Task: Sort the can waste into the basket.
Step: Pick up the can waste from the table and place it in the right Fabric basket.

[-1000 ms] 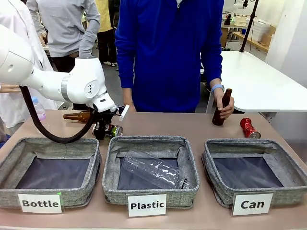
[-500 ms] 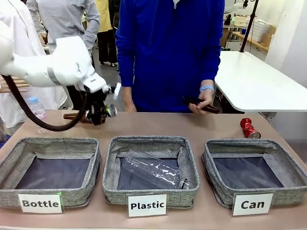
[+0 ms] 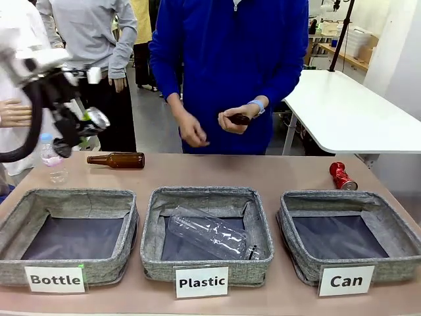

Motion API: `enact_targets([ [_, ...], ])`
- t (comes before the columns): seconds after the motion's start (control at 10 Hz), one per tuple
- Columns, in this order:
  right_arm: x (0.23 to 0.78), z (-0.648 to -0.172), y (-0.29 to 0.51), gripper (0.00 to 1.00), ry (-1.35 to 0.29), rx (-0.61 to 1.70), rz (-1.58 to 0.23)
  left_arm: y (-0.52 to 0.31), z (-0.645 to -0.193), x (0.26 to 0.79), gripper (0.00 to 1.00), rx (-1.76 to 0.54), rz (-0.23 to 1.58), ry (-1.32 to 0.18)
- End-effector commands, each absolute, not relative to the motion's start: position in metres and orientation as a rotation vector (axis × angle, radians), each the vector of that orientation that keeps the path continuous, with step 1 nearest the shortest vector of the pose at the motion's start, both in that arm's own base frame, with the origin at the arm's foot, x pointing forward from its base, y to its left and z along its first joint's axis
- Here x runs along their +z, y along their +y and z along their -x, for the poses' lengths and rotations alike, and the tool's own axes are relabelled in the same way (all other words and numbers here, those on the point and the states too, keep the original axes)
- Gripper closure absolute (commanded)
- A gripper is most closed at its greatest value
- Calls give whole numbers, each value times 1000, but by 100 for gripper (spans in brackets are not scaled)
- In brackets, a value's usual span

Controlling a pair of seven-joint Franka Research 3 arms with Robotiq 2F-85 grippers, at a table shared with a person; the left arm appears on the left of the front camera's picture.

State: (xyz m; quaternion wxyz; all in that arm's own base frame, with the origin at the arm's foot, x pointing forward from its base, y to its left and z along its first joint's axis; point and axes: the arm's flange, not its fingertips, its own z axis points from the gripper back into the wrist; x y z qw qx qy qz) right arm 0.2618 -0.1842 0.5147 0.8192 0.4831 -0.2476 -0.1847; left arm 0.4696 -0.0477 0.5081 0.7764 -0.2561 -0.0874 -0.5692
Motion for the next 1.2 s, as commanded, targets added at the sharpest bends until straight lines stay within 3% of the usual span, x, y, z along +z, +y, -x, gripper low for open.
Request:
enact_targets([
  [0.0,516,-263,-185,0,-558,-373,-1051,-29,-408,494,100,-1206,558,-390],
  [0.1,516,-263,-185,0,-558,-373,-1051,-19,-408,490,100,-1176,490,-420],
  [0.2,516,-263,-185,0,-558,-373,-1051,-29,-436,505,100,-1221,584,-255],
  [0.6,516,-263,-185,0,-558,-373,-1051,-45,-414,501,100,-1184,588,-334],
  [0.7,516,-263,-185,0,-558,-373,-1051,-32,-410,519,100,-1264,598,-321],
  [0.9,516,-263,-185,0,-558,-373,-1051,77,-384,556,100,-1181,504,-314],
  [1.1,516,-263,-185,0,-558,-373,-1051,166,-320,584,100,-1078,522,-453],
])
